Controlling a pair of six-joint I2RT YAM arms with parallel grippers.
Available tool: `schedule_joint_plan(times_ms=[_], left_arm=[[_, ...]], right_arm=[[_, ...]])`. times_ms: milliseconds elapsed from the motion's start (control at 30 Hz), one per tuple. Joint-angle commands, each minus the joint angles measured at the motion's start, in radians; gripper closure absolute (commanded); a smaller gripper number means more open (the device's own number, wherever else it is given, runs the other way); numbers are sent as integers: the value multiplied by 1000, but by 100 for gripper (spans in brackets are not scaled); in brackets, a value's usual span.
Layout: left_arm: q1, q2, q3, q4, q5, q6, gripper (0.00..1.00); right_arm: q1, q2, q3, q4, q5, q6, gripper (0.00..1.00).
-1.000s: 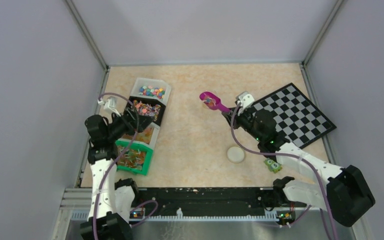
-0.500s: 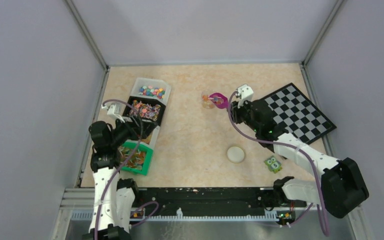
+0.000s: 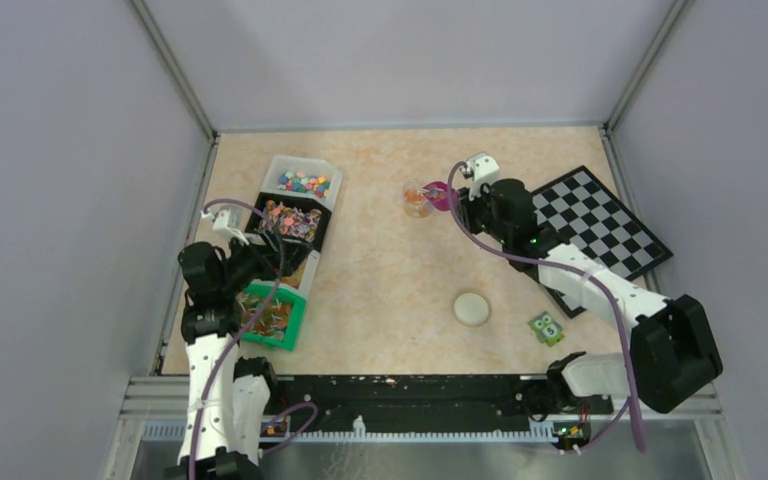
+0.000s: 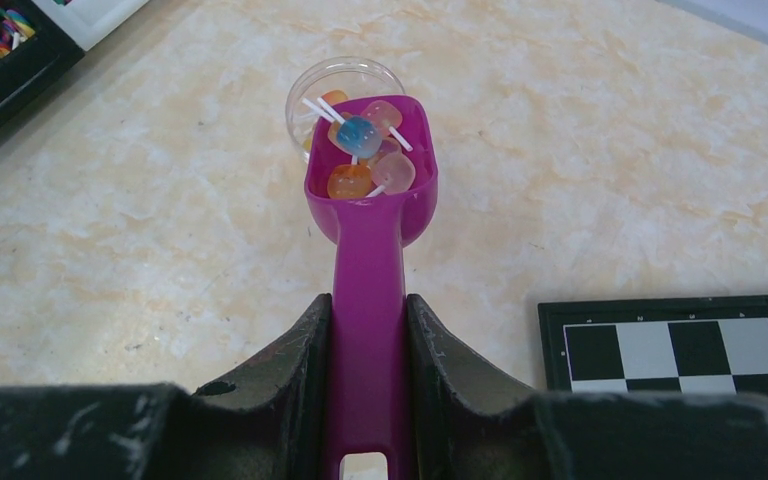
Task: Pack the candies
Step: Place the fake candies in the packing bottle.
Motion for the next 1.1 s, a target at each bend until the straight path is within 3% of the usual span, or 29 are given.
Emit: schedule_joint_plan(times_ms=[0,1067], left_arm=[[-2,-20,21,8,-13,13,1],[-2,-44,36,-31,-73,29,1]], right_arm=[[-10,24,71,-7,-9,-1,100],[-10,127,258,-224,-17,10,100]])
